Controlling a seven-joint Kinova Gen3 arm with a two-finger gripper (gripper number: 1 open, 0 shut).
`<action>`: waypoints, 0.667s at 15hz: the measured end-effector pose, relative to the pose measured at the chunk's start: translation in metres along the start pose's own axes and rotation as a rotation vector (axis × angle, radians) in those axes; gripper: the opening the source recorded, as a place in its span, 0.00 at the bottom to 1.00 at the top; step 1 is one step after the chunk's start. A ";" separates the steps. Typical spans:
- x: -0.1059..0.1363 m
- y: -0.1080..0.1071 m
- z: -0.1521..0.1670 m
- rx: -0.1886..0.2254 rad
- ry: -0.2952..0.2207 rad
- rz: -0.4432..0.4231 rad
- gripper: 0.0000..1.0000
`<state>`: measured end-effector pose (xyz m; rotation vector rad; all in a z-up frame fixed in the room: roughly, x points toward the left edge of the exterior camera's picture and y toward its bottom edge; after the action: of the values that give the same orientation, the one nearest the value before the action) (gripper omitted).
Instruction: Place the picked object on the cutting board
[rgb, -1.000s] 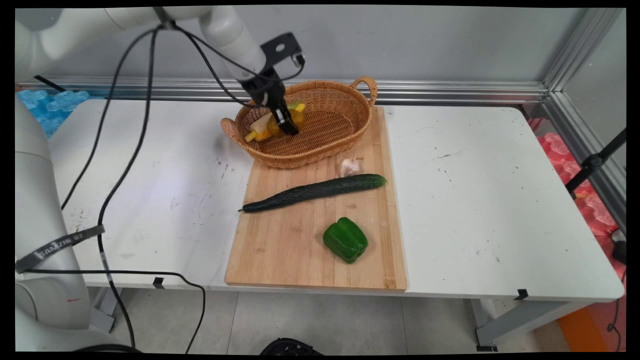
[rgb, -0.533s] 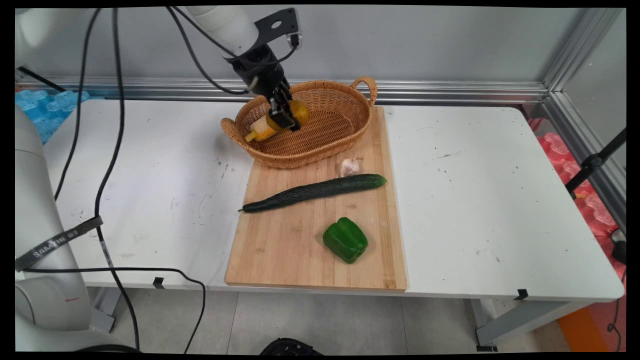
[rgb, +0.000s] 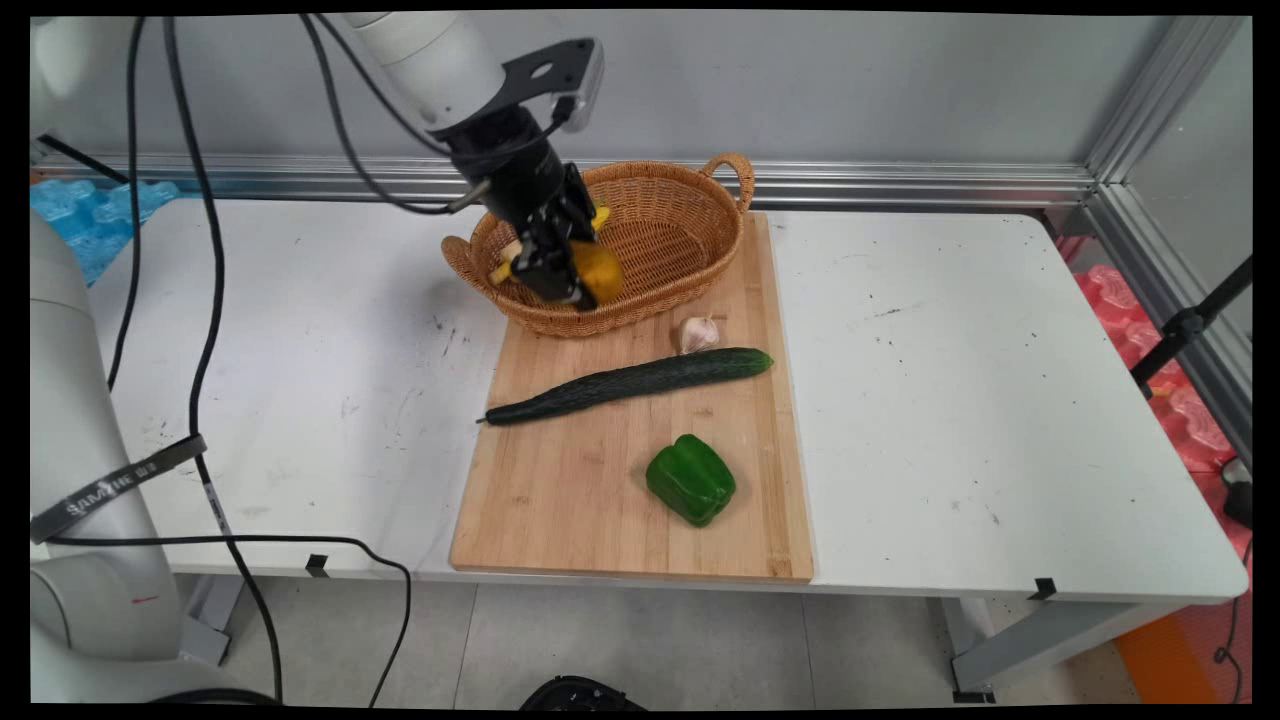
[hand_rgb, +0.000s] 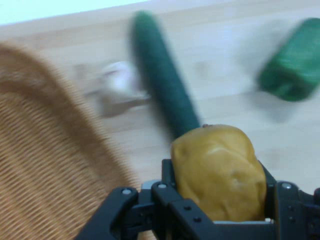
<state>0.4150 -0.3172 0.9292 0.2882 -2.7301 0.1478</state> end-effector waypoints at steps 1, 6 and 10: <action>0.002 0.008 0.001 -0.028 0.003 0.041 0.00; 0.001 0.040 0.019 -0.132 0.006 0.210 0.00; -0.006 0.061 0.051 -0.185 -0.006 0.324 0.00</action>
<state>0.3879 -0.2638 0.8767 -0.2071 -2.7523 -0.0194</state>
